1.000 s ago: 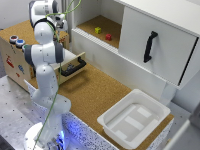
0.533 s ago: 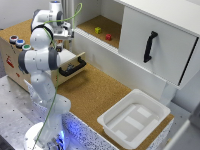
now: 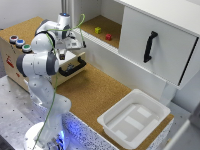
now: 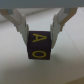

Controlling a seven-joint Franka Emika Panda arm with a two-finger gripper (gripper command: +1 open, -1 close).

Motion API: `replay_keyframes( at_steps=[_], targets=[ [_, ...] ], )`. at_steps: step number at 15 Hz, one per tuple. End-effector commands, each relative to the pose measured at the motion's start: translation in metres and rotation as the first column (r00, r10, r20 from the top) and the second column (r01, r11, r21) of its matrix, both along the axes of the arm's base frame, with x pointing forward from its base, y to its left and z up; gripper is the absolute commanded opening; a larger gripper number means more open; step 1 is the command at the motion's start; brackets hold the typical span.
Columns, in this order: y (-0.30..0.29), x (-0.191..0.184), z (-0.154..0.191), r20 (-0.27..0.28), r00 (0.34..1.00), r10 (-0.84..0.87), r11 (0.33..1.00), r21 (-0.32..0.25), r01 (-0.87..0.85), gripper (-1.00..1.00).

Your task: Move to the drawer and store the purple object

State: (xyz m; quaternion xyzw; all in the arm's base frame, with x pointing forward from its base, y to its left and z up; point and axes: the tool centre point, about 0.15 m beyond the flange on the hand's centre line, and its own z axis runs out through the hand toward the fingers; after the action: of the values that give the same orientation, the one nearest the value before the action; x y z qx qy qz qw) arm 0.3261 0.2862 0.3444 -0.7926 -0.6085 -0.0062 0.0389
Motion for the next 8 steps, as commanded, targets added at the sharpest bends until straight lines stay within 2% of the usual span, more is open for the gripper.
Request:
replay_keyframes(
  at_steps=[1,2,3,4,6,8],
  targets=[
    [0.006,-0.002,-0.023,0.113,0.988,0.102,0.994,0.023,-0.105,-1.0],
    [0.007,-0.005,-0.024,0.14,0.984,0.112,0.994,0.006,-0.113,-1.0],
    [0.008,-0.012,-0.025,0.178,0.972,0.152,0.988,-0.029,-0.149,1.0],
    [0.008,-0.016,-0.022,0.174,0.972,0.156,0.988,-0.029,-0.154,1.0],
    [0.005,-0.02,-0.012,0.202,0.967,0.156,0.988,-0.033,-0.152,1.0],
    [0.004,-0.015,0.01,0.189,0.978,0.086,0.996,0.007,-0.089,1.0]
  ],
)
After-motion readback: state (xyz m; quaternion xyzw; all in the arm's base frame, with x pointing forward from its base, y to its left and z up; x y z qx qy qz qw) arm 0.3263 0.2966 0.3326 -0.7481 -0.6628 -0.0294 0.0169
